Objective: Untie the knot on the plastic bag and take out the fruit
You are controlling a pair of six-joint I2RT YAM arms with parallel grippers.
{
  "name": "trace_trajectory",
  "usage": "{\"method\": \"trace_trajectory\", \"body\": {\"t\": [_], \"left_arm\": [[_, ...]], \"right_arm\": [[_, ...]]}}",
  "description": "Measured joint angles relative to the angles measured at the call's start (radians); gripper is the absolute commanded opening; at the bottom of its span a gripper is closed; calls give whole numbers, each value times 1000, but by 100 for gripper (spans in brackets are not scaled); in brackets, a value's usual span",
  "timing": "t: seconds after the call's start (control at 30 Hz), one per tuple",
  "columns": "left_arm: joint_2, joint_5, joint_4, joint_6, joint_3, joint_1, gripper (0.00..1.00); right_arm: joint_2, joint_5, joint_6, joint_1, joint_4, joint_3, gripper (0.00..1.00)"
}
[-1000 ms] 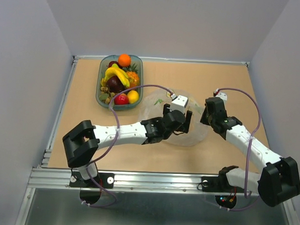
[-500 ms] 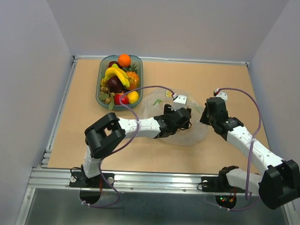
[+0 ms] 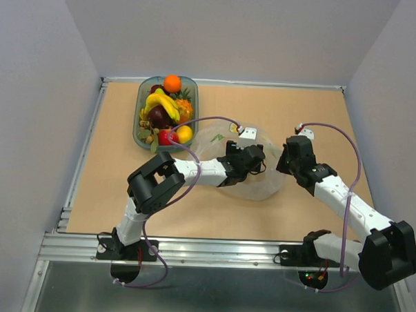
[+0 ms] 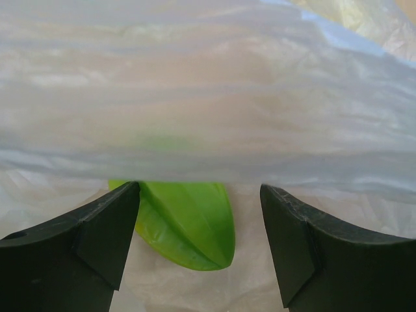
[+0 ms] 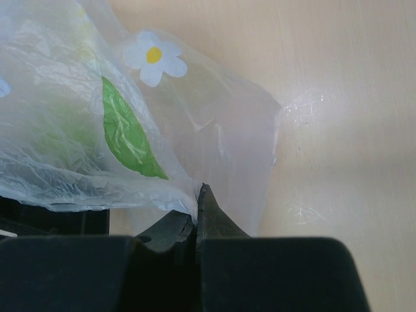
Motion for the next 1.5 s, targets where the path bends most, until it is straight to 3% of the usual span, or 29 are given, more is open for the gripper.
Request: {"method": "trace_trajectory", "body": {"t": [0.13,0.37,0.63,1.03,1.07,1.13,1.17,1.27,1.37,1.5], "left_arm": [[10,6,13,0,8,6,79],[2,21,23,-10,-8,13,35],[-57,44,37,-21,-63,13,3],[-134,79,47,42,-144,13,0],[-134,80,47,44,-144,13,1],[-135,80,47,48,-145,13,19],[-136,79,47,49,-146,13,44],[-137,81,37,57,-146,13,83],[-137,82,24,69,-147,13,93],[-142,93,7,79,-147,13,96]], "right_arm": [[0,-6,0,0,2,0,1],[0,-7,-3,0,3,0,1],[0,-8,-5,0,3,0,1],[0,-8,-7,0,3,0,1],[0,-8,-7,0,3,0,1],[0,-8,-7,0,3,0,1],[0,-8,-7,0,3,0,1],[0,-8,-7,0,3,0,1],[0,-8,-7,0,3,0,1],[0,-8,-7,0,3,0,1]]}}
